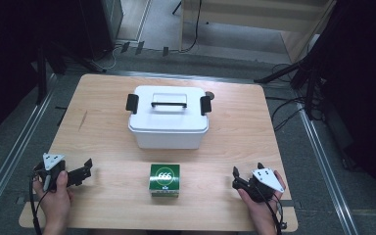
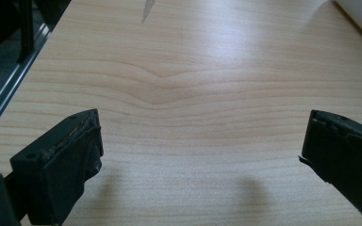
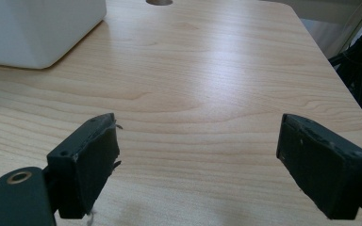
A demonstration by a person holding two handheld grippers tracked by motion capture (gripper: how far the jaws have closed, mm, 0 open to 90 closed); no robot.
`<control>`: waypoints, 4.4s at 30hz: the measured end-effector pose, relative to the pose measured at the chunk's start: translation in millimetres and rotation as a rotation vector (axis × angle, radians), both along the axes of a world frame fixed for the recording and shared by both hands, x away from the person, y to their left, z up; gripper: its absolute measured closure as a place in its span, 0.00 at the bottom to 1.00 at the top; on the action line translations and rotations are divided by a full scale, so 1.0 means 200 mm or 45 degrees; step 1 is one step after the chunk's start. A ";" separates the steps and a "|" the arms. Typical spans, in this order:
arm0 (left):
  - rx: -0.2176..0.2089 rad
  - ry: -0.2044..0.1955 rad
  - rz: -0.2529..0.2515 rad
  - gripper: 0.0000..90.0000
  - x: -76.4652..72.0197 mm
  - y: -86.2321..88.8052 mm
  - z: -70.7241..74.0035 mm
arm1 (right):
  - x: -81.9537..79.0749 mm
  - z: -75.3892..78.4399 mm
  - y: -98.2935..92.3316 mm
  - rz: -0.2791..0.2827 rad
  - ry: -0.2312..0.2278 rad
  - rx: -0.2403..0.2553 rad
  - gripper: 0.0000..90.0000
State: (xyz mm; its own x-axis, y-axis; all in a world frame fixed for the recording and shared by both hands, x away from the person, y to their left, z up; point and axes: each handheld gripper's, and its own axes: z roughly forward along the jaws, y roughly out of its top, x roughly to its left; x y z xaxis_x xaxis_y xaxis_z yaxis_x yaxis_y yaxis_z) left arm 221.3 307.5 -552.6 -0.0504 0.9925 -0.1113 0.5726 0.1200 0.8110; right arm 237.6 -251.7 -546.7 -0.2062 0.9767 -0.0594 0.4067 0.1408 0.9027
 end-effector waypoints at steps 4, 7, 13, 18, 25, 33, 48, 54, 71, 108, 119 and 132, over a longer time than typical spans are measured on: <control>0.002 -0.018 0.008 0.00 0.00 0.00 0.00 | -0.01 0.00 0.00 0.011 -0.010 0.003 0.15; -0.004 -0.041 0.015 0.00 -0.01 0.00 0.00 | -0.01 0.00 0.02 0.055 -0.028 -0.035 0.15; -0.004 -0.048 0.011 0.00 -0.01 0.00 0.00 | -0.01 0.01 0.03 0.096 0.000 -0.070 0.18; -0.006 -0.044 0.011 0.00 0.00 0.00 0.00 | 0.00 0.04 0.01 0.138 0.051 -0.042 0.19; 0.042 -0.042 0.039 0.00 0.00 -0.02 0.00 | 0.04 0.09 0.02 0.274 0.111 -0.128 0.17; 0.050 -0.031 0.053 0.00 0.01 -0.01 0.00 | 0.15 0.28 0.09 0.399 0.126 -0.227 0.17; 0.054 -0.028 0.064 0.00 0.01 -0.02 0.00 | 0.47 0.63 0.15 0.532 0.134 -0.387 0.27; 0.044 -0.024 0.063 0.00 0.01 -0.01 0.00 | 0.55 0.74 0.19 0.693 0.255 -0.486 0.34; 0.036 -0.022 0.055 0.00 0.02 -0.01 0.00 | 0.78 0.89 0.33 0.958 0.752 -0.741 0.50; 0.023 -0.027 0.049 0.00 0.02 0.00 0.00 | 0.88 1.09 0.89 1.269 0.618 -0.980 0.71; 0.012 -0.025 0.045 0.00 0.02 0.00 0.00 | 0.92 1.06 1.03 1.250 0.561 -1.044 0.76; -0.008 -0.017 0.038 0.00 0.02 0.01 0.00 | 0.97 1.04 1.20 1.296 0.572 -1.089 0.78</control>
